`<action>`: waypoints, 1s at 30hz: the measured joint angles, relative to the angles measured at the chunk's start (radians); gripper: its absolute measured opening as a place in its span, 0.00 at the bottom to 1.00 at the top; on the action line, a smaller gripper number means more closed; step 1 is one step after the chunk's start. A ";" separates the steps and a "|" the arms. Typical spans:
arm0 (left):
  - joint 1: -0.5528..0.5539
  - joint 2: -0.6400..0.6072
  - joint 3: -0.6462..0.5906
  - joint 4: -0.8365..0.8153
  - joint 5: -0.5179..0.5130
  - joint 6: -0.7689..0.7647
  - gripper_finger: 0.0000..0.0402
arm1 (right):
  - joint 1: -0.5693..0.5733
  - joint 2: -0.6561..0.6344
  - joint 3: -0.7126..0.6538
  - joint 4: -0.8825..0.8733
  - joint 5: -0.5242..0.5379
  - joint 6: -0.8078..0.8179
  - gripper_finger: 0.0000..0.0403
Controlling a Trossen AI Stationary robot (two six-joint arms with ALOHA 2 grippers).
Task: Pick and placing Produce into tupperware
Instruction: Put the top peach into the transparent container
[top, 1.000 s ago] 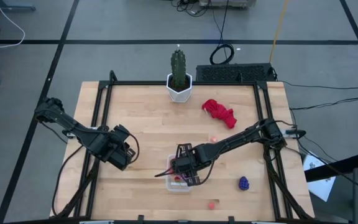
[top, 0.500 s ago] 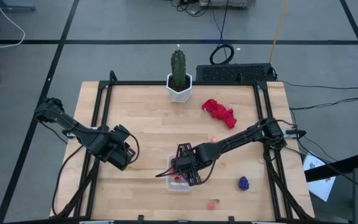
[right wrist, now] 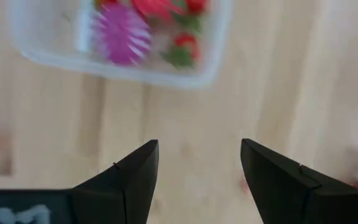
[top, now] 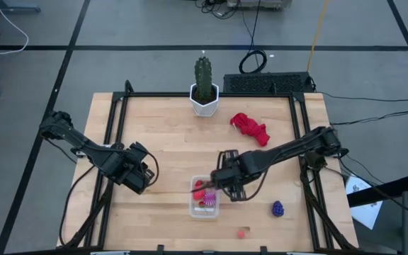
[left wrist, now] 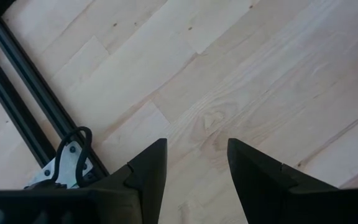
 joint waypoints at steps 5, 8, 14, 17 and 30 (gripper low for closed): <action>0.000 0.000 0.000 0.003 0.000 0.005 0.44 | -0.007 -0.027 -0.059 -0.044 0.070 0.037 0.55; 0.000 0.000 0.000 0.004 0.000 0.005 0.44 | -0.024 -0.041 -0.146 -0.020 0.070 0.036 0.55; 0.000 0.000 0.000 0.012 -0.008 0.007 0.44 | -0.087 -0.047 -0.318 0.038 0.095 -0.006 0.55; 0.000 0.000 0.000 0.019 -0.008 0.007 0.44 | -0.120 -0.046 -0.369 0.043 0.117 -0.041 0.55; 0.000 0.000 0.000 0.021 -0.008 0.007 0.44 | -0.192 -0.047 -0.405 0.083 0.119 -0.127 0.55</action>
